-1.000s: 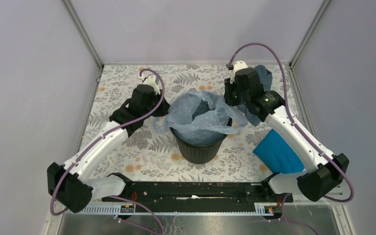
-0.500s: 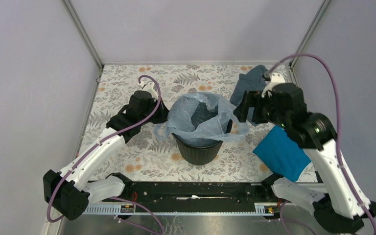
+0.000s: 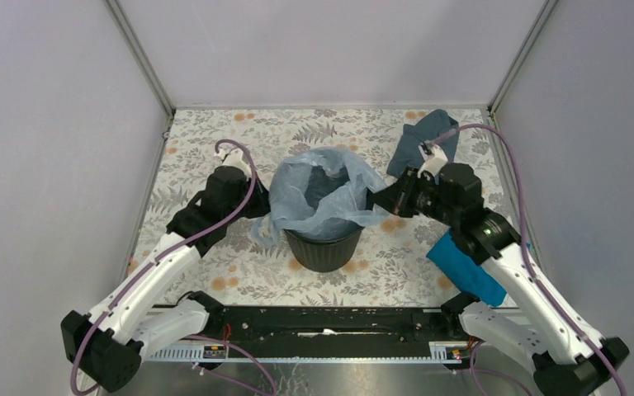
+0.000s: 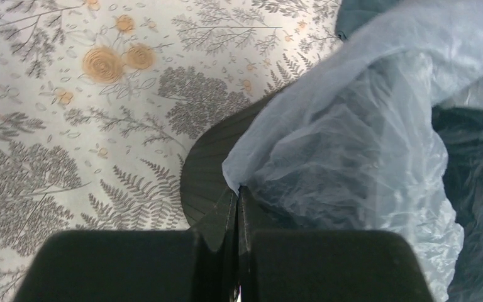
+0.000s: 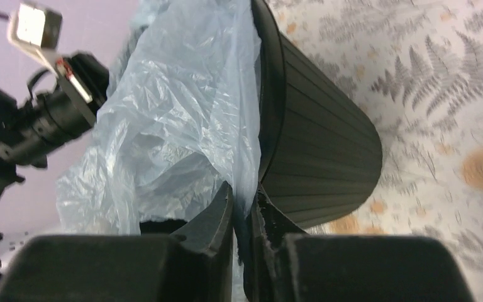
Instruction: Put the trash bags into the trash bin
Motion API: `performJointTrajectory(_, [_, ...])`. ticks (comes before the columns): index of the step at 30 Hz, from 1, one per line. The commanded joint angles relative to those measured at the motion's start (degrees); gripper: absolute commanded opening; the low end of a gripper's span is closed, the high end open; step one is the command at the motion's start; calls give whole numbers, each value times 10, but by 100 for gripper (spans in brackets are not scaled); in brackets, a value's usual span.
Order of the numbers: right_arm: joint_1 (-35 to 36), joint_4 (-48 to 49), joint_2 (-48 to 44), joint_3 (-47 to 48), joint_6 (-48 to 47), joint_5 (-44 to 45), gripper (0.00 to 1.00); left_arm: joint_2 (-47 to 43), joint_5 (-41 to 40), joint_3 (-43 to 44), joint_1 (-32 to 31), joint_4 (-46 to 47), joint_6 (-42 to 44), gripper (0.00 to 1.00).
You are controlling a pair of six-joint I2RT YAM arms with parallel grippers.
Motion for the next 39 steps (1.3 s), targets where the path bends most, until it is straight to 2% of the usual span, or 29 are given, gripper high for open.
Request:
performJointTrajectory(1, [7,180,90,-13,-2,-81,8,-28,-23,-32,-3,42,-46,0])
performJointTrajectory(3, [7,167,124,19,-36,-78,13,-31,-23,-40,-3,48,-57,0])
performJointTrajectory(5, [7,84,146,77,-91,-46,24,-31,-23,-40,-3,50,-60,0])
performJointTrajectory(7, [7,13,140,113,-128,-3,28,-32,-24,-37,-2,50,-57,0])
performJointTrajectory(11, [7,-62,104,119,-157,32,59,-38,-35,-36,-3,43,-46,0])
performJointTrajectory(12, [7,-70,97,118,-158,38,63,-39,-37,-37,-3,41,-44,0])
performJointTrajectory(14, [8,-63,85,106,-159,48,62,-41,-41,-39,-3,37,-42,0])
performJointTrajectory(16, [7,-59,77,102,-159,67,56,-42,-45,-40,-3,31,-40,0])
performJointTrajectory(17, [8,-58,75,105,-159,78,56,-43,-47,-39,-3,28,-38,0])
performJointTrajectory(20, [8,-60,76,119,-170,106,73,-44,-48,-35,-3,21,-31,0])
performJointTrajectory(21, [7,-59,80,124,-174,111,74,-44,-49,-34,-2,19,-29,0])
performJointTrajectory(23, [8,-53,92,128,-181,119,71,-44,-52,-31,-3,16,-27,0])
performJointTrajectory(24, [8,-46,96,127,-185,132,66,-44,-52,-31,-3,16,-27,0])
performJointTrajectory(28, [8,-21,97,112,-180,210,40,-43,-53,-33,-2,16,-29,0])
performJointTrajectory(30, [8,-19,88,98,-171,261,21,-44,-54,-35,-3,14,-28,0])
performJointTrajectory(34, [8,6,68,23,-168,285,0,-45,-61,-34,-3,6,-20,0])
performJointTrajectory(39, [7,41,70,-78,-149,267,0,-44,-61,-36,-3,8,-16,0])
